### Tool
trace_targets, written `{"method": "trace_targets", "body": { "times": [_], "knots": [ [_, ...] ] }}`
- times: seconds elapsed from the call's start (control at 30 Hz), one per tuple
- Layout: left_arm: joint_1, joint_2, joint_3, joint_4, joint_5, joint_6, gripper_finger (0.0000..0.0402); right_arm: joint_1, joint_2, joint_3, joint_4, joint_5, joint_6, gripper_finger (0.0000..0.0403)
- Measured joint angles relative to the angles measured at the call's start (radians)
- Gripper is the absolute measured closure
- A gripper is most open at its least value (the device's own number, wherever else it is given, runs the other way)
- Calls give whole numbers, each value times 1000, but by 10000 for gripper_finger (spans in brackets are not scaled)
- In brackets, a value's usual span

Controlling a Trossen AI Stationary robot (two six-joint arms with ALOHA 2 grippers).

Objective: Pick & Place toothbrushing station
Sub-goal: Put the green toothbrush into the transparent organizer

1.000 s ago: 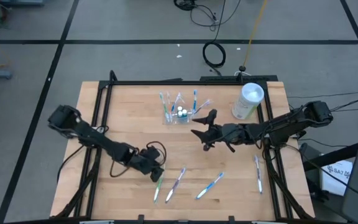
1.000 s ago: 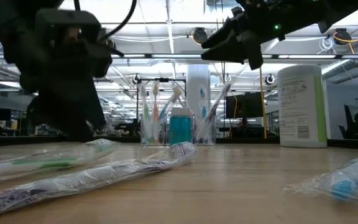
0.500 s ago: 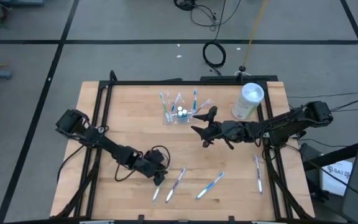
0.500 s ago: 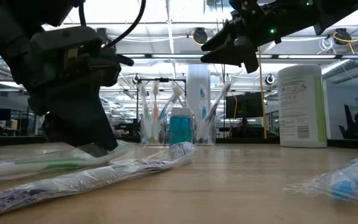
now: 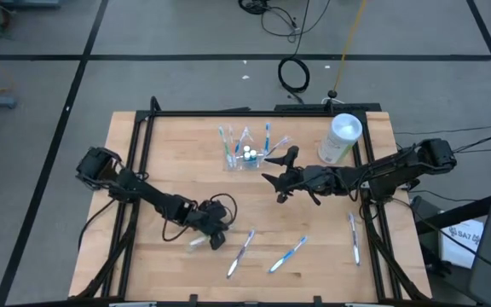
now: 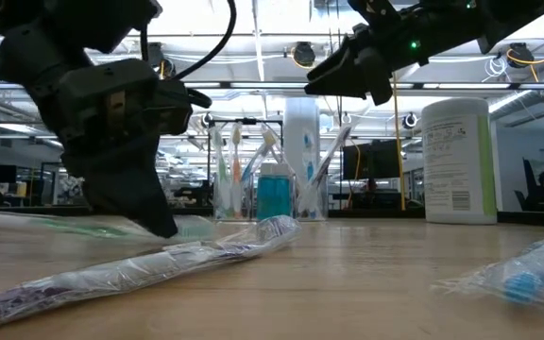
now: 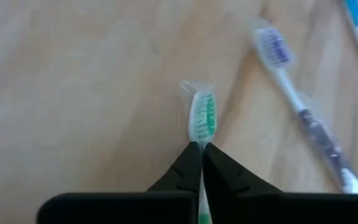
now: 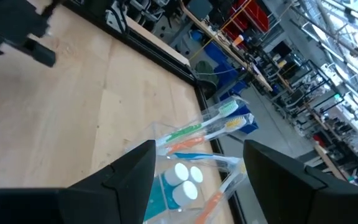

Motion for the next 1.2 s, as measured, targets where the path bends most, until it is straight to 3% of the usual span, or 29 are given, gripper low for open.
{"method": "trace_targets", "body": {
  "times": [0.17,0.3,0.4,0.5,0.6,0.7,0.87,1.03,1.2],
  "knots": [
    [32,-87,-5,-22,-29,79,396,0,0,0,-26,0,41,167],
    [55,-202,-4,-60,-133,181,398,0,0,0,-60,0,78,167],
    [77,-300,-3,-61,-257,262,399,0,0,0,-85,0,115,167],
    [103,-396,-2,-8,-452,339,397,0,0,0,-103,0,155,167],
    [136,-463,-2,103,-658,445,396,1,0,0,-112,0,195,167],
    [180,-487,-1,288,-749,636,399,1,0,0,-112,0,232,167],
    [273,-460,1,583,-691,878,399,1,0,0,-112,0,245,167],
    [384,-372,1,731,-587,948,397,1,0,0,-112,0,245,167],
    [493,-220,1,855,-575,976,397,1,0,0,-112,0,245,167]
  ]
}}
